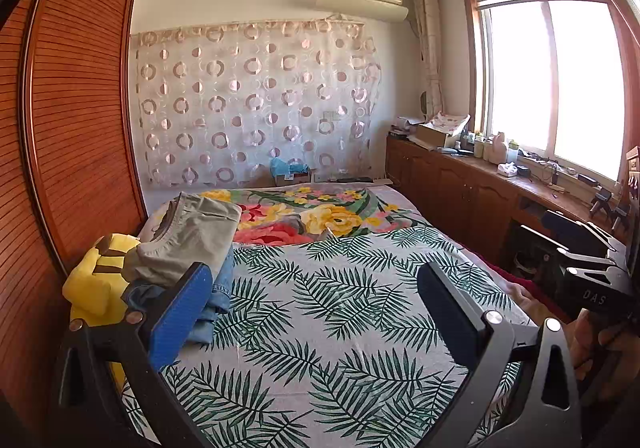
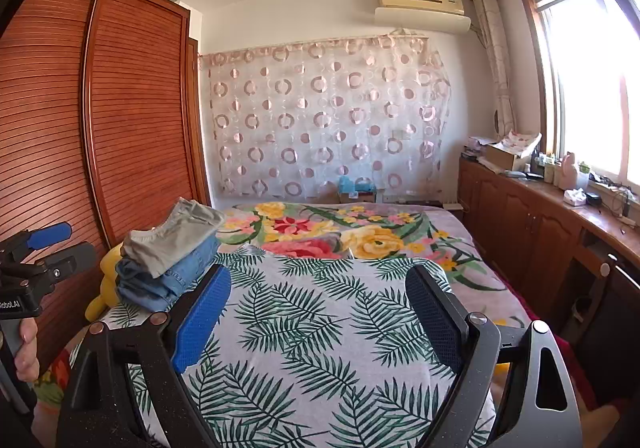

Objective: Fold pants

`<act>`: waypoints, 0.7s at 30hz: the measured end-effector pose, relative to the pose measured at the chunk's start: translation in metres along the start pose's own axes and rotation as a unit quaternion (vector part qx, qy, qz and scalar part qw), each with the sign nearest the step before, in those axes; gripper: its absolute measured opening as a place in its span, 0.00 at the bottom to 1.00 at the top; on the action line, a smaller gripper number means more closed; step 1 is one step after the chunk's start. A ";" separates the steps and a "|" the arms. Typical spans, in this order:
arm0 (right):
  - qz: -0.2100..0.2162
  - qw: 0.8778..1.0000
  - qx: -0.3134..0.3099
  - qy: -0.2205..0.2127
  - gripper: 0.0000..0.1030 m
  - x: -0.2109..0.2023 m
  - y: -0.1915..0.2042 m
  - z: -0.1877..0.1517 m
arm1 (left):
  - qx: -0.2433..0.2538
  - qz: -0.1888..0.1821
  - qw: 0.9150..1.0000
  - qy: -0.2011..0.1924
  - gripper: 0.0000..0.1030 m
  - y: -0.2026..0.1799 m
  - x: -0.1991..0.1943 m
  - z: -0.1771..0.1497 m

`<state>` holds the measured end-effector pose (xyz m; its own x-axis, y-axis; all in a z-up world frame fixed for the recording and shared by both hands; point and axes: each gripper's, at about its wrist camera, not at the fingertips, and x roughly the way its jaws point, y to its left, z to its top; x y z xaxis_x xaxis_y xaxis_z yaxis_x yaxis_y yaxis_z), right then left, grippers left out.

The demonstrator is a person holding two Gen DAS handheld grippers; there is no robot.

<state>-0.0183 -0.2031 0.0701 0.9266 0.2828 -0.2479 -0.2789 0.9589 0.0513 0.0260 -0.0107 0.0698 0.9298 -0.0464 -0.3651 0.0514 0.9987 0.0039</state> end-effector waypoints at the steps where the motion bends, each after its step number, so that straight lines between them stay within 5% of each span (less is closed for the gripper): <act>1: 0.000 1.000 0.000 0.000 0.87 0.000 0.000 0.000 | 0.000 0.000 1.000 0.000 0.99 0.000 0.000 0.000; 21: -0.001 1.000 -0.001 0.000 0.87 0.001 -0.002 0.000 | -0.001 0.001 1.000 0.000 0.99 0.000 0.000 0.000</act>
<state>-0.0165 -0.2047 0.0698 0.9268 0.2814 -0.2487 -0.2781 0.9593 0.0491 0.0262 -0.0105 0.0696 0.9298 -0.0441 -0.3654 0.0486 0.9988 0.0031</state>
